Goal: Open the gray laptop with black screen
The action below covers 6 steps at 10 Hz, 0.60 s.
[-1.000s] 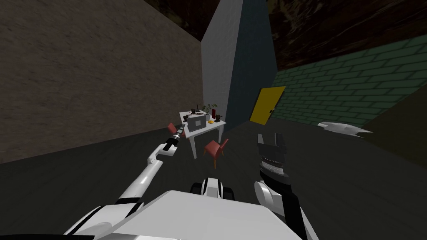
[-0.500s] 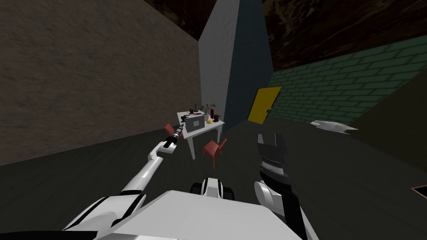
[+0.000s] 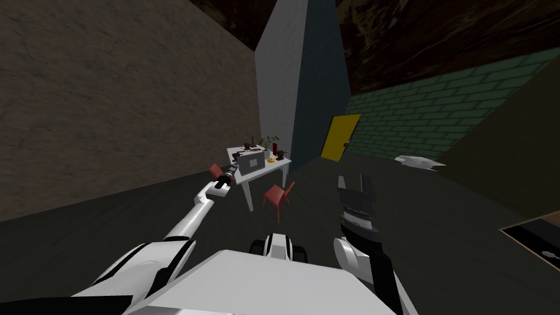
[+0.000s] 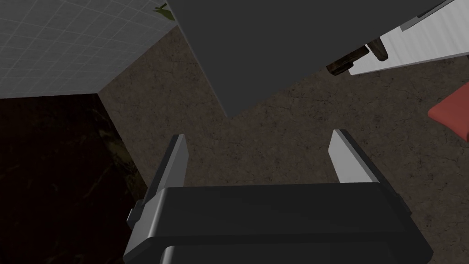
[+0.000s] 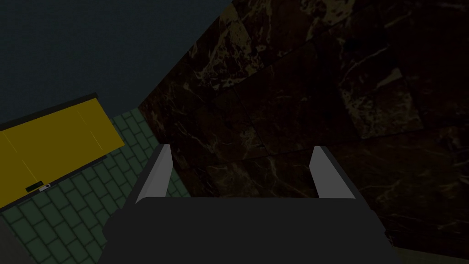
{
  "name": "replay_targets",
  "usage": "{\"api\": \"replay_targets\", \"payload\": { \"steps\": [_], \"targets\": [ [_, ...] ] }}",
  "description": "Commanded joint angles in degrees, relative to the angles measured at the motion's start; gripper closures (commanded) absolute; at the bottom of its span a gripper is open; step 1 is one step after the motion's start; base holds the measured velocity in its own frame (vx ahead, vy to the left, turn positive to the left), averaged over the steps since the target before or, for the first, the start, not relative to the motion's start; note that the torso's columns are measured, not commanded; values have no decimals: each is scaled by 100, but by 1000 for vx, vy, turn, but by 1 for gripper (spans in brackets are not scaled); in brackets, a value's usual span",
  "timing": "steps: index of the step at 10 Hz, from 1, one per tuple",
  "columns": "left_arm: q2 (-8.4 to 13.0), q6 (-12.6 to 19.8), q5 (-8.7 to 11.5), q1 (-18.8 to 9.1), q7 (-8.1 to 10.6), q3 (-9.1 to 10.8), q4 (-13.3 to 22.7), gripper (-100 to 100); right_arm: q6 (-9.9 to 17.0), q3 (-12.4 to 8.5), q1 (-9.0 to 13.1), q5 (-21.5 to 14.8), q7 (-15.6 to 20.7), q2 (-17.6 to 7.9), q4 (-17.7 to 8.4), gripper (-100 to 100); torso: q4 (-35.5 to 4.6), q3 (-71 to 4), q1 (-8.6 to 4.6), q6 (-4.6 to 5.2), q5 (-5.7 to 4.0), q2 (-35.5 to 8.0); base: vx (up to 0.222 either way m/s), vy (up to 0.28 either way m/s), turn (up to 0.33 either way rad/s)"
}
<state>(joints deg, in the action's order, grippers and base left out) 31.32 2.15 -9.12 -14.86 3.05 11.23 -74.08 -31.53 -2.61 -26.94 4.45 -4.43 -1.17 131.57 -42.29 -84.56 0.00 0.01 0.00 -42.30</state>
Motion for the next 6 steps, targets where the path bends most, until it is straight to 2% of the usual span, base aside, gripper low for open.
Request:
{"api": "replay_targets", "payload": {
  "steps": [1, 3, 6],
  "targets": [
    [187, 129, -36, -235, 87, 33, 388, -100, 0, 0, 0, 0, 0, 0, 0, 0, 0, 2, 1, -4, 1, -2, 14, -10, -86],
    [395, 282, -96, -540, 175, 77, 803, -100, 0, 0, 0, 0, 0, 0, 0, 0, 1, -2, -3, 2, -1, 4, 25, -10, -137],
    [490, 351, -124, -678, 215, 97, 1082, -100, 0, 0, 0, 0, 0, 0, 0, 0, 0, 0, 1, 1, 0, -1, 15, -5, -56]
  ]
}}
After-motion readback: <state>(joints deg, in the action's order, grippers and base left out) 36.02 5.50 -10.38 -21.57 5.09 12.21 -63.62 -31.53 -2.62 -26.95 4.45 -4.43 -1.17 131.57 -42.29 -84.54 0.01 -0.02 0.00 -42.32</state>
